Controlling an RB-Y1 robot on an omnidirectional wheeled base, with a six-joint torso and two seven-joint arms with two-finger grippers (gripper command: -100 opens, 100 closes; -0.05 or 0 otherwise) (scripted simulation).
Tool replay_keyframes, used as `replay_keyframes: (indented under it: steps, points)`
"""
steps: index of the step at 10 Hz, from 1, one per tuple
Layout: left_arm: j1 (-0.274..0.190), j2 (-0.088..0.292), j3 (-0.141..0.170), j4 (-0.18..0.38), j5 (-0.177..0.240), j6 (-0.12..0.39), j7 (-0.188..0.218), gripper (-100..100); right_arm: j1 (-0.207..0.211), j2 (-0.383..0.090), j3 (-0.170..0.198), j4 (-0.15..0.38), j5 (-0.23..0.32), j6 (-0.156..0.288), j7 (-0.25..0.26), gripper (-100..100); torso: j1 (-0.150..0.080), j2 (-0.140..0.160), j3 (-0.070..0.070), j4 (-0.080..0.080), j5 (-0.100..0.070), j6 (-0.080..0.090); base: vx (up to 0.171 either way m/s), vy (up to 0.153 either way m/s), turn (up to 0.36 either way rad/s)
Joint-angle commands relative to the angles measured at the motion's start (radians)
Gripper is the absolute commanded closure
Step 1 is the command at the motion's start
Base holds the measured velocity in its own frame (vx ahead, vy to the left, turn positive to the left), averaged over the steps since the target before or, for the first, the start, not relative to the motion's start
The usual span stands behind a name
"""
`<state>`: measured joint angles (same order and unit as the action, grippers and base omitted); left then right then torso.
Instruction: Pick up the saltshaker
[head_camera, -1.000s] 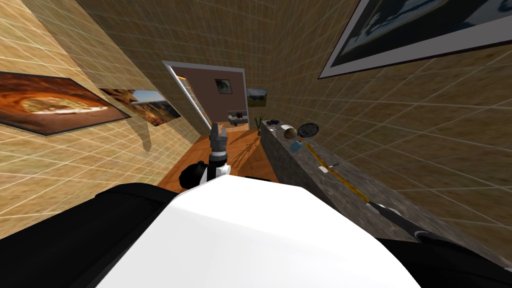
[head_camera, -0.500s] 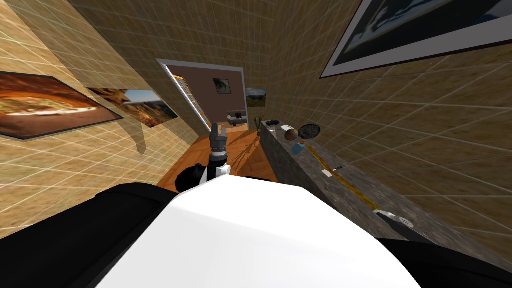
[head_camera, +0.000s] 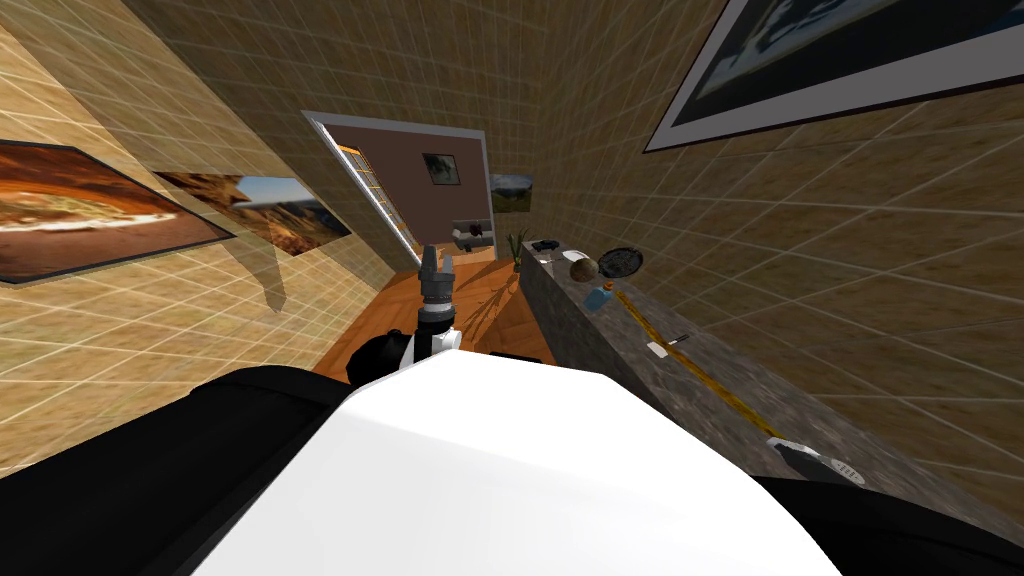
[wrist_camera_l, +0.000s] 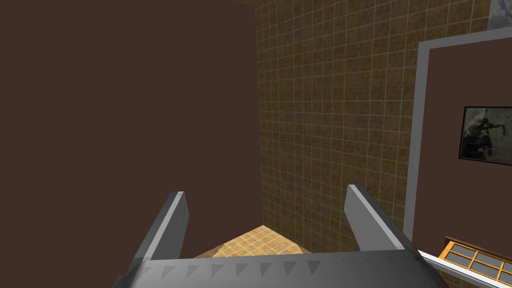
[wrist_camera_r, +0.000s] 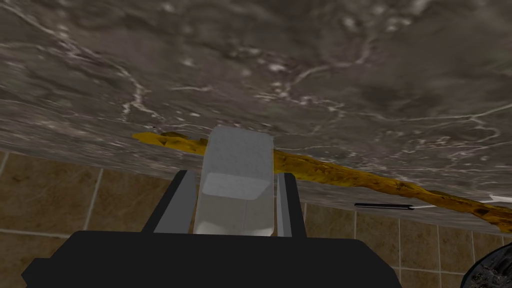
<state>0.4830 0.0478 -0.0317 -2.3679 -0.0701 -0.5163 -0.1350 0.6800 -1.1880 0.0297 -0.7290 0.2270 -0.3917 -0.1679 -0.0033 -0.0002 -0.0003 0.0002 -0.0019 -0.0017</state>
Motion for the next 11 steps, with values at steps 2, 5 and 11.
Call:
replay_keyframes:
  steps: [2, 5, 11]
  points:
    - [0.000, 0.000, 0.000, 0.000, 0.000, 0.000, 0.000, 0, 0.000, 0.000, 0.000, 0.000, 0.000, 0.000, 0.000, 100, 0.000, 0.000, 0.000, 0.000, 0.000, 0.000, 0.000, 0.000, 0.000]
    - [0.000, 0.000, 0.000, 0.000, 0.000, 0.000, 0.000, 0, -0.026, -0.030, 0.035, -0.042, -0.054, 0.048, 0.020, 100, -0.002, 0.004, 0.002, 0.001, 0.000, -0.002, -0.076, -0.029, 0.041]
    - [0.000, 0.000, 0.000, 0.000, 0.000, 0.000, 0.000, 0, -0.091, -0.124, 0.139, -0.215, -0.232, 0.220, 0.094, 100, -0.002, 0.006, 0.004, 0.002, 0.000, -0.001, -0.115, -0.024, 0.039]
